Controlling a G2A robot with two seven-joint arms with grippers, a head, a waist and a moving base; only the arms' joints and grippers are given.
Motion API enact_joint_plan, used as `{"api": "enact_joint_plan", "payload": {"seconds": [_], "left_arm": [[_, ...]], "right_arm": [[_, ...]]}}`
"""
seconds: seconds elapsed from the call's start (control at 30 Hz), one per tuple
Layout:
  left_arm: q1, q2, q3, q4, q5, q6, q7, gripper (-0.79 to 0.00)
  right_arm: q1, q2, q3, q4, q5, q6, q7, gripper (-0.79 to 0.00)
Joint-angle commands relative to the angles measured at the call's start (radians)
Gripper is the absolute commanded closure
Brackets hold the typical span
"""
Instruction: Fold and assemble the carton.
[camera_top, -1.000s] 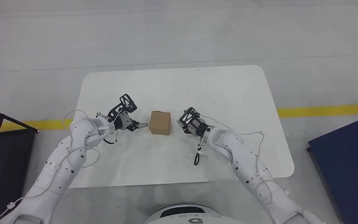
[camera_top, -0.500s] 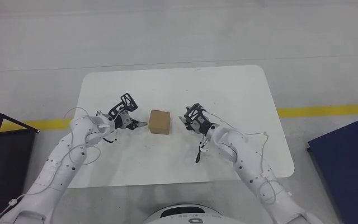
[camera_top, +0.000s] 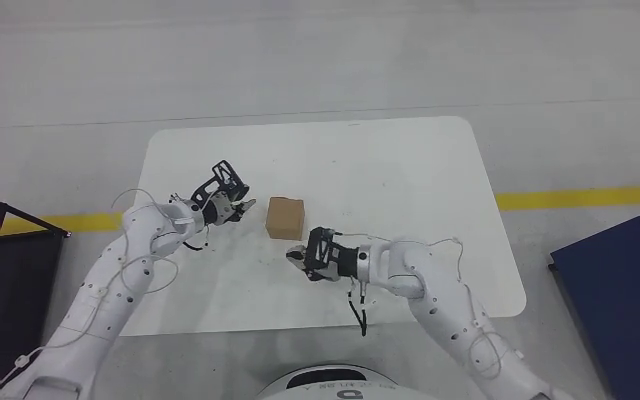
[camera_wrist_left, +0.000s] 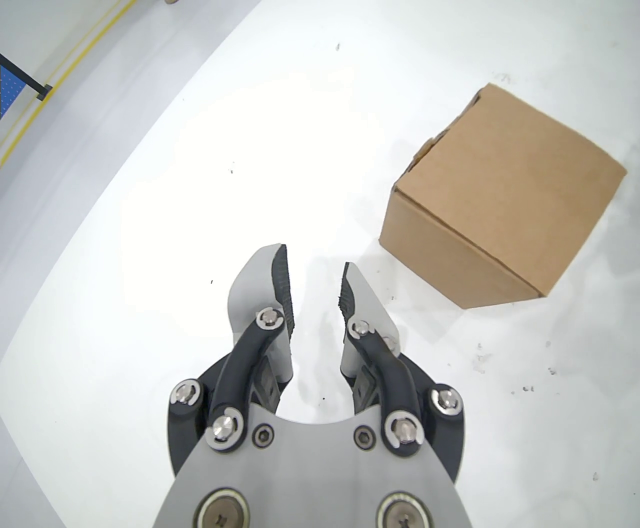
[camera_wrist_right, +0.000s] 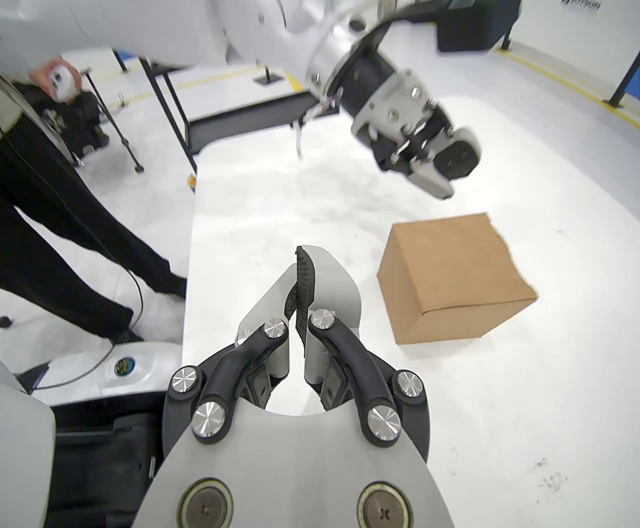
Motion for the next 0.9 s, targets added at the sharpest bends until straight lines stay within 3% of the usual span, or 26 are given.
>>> {"api": "enact_joint_plan", "payload": {"seconds": [0.0, 0.13, 0.27, 0.33, 0.63, 0.73, 0.87], "left_arm": [[-0.002, -0.002, 0.003, 0.002, -0.001, 0.002, 0.005, -0.289], [-0.002, -0.006, 0.01, 0.008, -0.007, -0.003, 0.011, -0.262], [0.004, -0.007, 0.008, 0.012, -0.007, -0.008, 0.014, -0.046], [0.009, -0.006, 0.002, 0.012, -0.007, -0.013, 0.014, 0.0], [-0.001, -0.002, -0.021, 0.018, 0.014, -0.038, -0.003, 0.0], [-0.064, -0.011, 0.002, 0.069, 0.023, -0.07, 0.009, 0.0], [-0.197, -0.045, 0.092, 0.203, 0.014, -0.137, 0.022, 0.0]], "right_arm": [[0.037, -0.012, -0.043, 0.054, -0.046, 0.078, 0.002, 0.0], [0.107, -0.038, -0.109, 0.16, -0.078, 0.18, -0.029, 0.0], [0.163, -0.059, -0.134, 0.232, -0.089, 0.3, -0.054, 0.0], [0.174, -0.066, -0.138, 0.246, -0.076, 0.331, -0.075, 0.0], [0.082, -0.033, -0.057, 0.173, -0.047, 0.254, -0.119, 0.0], [0.024, -0.012, 0.01, 0.108, -0.037, 0.254, -0.127, 0.0], [-0.052, 0.011, 0.093, 0.011, -0.04, 0.275, -0.114, 0.0]]}}
